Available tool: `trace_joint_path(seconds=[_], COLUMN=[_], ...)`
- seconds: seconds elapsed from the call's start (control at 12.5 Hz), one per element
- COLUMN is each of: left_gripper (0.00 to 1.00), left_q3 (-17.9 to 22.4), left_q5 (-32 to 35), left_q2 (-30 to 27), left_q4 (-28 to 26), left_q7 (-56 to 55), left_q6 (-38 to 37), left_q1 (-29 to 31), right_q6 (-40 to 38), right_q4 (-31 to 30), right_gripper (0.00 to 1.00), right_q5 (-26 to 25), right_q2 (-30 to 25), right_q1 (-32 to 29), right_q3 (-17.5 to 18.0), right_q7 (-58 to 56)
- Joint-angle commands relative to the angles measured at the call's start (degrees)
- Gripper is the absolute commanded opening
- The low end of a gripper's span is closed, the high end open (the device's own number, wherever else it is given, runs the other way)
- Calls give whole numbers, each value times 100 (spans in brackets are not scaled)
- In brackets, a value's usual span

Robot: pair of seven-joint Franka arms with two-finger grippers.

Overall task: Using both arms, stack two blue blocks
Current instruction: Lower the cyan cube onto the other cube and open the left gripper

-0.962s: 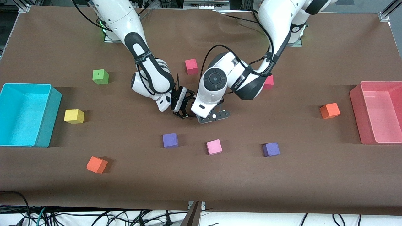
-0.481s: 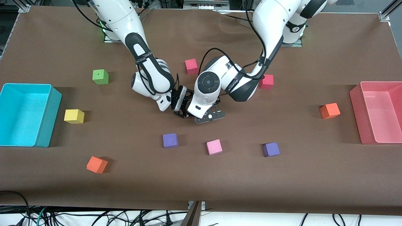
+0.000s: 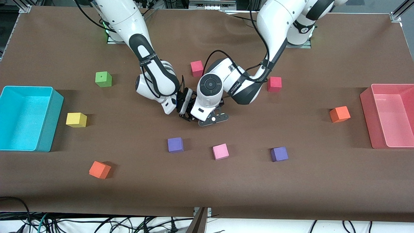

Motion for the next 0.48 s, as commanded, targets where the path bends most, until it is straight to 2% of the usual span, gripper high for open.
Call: trace_joint_path(seconds=[0.0, 0.08, 0.16, 0.24, 0.32, 0.4], left_gripper=[33, 44, 62, 75, 83, 100], left_q3=[110, 110, 110, 110, 110, 110], left_q5=[-2, -2, -2, -2, -11, -2], left_q2=[123, 140, 167, 167, 167, 167], left_q4=[178, 178, 187, 187, 178, 178], left_q7=[26, 26, -1, -44, -45, -62], left_q6=[-30, -30, -30, -21, 5, 14], left_q1=[-79, -79, -79, -79, -79, -79], right_q6=[-73, -73, -73, -73, -73, -73], right_q4=[-67, -67, -67, -67, -67, -76], right_gripper=[100, 100, 100, 100, 100, 100], right_q5=[144, 144, 144, 144, 144, 144], right_q2=[-51, -51, -51, -51, -51, -60], right_q1=[40, 40, 40, 40, 40, 40], right_q3=[-38, -38, -38, -38, -38, -38], right_q7=[-153, -153, -153, -153, -144, -144])
